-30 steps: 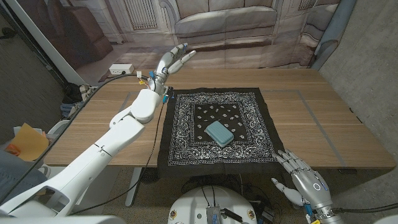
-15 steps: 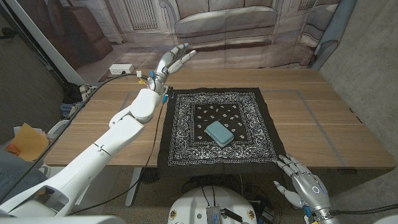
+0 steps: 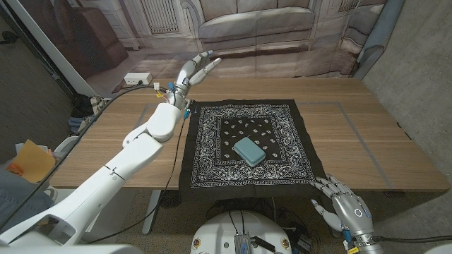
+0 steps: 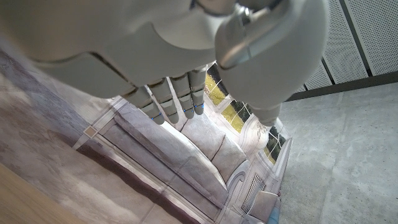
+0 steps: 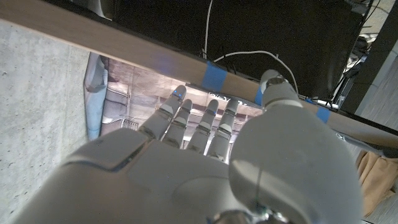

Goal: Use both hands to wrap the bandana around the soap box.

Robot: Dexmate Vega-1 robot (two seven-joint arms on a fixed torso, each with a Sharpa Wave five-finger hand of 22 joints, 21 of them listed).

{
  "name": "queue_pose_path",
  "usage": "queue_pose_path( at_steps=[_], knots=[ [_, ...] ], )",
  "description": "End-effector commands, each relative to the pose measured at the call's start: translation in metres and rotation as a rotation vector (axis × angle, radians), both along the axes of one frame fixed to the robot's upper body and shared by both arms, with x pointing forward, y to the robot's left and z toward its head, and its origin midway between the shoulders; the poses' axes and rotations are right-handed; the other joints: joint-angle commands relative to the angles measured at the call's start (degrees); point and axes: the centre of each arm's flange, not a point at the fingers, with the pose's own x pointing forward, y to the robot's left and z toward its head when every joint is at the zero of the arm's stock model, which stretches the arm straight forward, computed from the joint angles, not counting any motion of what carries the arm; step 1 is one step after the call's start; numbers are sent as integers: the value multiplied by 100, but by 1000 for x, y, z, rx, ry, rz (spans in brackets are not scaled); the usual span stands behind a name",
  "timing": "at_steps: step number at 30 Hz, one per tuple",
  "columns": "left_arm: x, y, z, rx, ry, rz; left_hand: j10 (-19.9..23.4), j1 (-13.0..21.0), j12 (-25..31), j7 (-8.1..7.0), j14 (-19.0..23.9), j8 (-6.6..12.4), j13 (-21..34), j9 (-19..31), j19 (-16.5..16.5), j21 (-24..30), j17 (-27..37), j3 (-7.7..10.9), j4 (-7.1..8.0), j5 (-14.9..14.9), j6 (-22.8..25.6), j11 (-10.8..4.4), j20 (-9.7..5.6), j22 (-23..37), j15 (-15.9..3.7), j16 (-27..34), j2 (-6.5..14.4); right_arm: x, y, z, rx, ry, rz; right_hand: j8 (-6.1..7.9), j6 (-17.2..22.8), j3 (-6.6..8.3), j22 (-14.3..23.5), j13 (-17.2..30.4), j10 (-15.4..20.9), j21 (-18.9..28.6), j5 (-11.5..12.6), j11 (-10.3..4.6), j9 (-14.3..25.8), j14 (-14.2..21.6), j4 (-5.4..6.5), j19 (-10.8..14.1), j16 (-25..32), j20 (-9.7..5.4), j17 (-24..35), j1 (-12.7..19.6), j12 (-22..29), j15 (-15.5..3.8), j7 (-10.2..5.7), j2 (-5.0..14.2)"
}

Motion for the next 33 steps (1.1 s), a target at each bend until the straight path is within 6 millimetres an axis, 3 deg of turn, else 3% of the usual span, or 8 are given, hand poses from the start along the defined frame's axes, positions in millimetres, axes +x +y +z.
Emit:
queue_pose_path(
  at_steps=[1, 4, 15, 27, 33],
  knots=[
    [-1, 6, -6, -17, 5, 7, 37, 0, 42, -12, 40, 12, 0, 14, 30, 9, 11, -10, 27, 9, 32, -42, 4, 21, -26, 21, -38, 3, -4, 10, 52, -46, -1, 190, 753, -52, 20, -1, 378, 65, -149, -34, 28, 305, 94, 195, 29, -522, 32, -36, 97, -553, -7, 182],
    [0, 7, -7, -20, 9, 8, 40, -2, 42, -14, 43, 13, 0, 14, 29, 9, 11, -12, 28, 9, 38, -39, 0, 21, -24, 22, -36, 1, -7, 15, 70, -69, -11, 282, 1194, -99, 28, -1, 589, 98, -305, -42, 29, 512, 105, 317, 44, -515, 28, -36, 130, -569, -19, 286],
    [4, 9, -12, -30, 28, 7, 41, -5, 39, -22, 42, 10, 0, 13, 30, 8, 9, -18, 32, 9, 43, -46, 3, 20, -32, 18, -25, 0, -2, 42, 60, -104, 12, 411, 1825, -88, 46, 0, 996, 145, -564, -45, 39, 864, 144, 486, 33, -523, 29, -34, 200, -622, -18, 542],
    [13, 9, -26, -22, 71, 36, 68, 11, 45, -28, 46, 19, -1, 12, 28, 6, 6, -17, 23, 11, 78, -41, 13, 20, -32, 15, -15, 5, 16, 85, 8, -9, 49, 431, 1967, -95, 50, -4, 1001, 131, -673, -57, 40, 882, 169, 460, 6, -445, 36, -64, 168, -598, -25, 606],
    [2, 5, -31, 23, 61, 104, 87, 80, 49, -46, 50, 20, -2, 11, 20, 1, -1, 1, -19, 15, 91, -73, 26, 18, -46, 12, -14, 10, 14, 106, 27, 29, 57, 428, 1994, -95, 51, -5, 1003, 126, -715, -54, 39, 895, 173, 452, 0, -415, 38, -70, 154, -564, -26, 624]
  ],
)
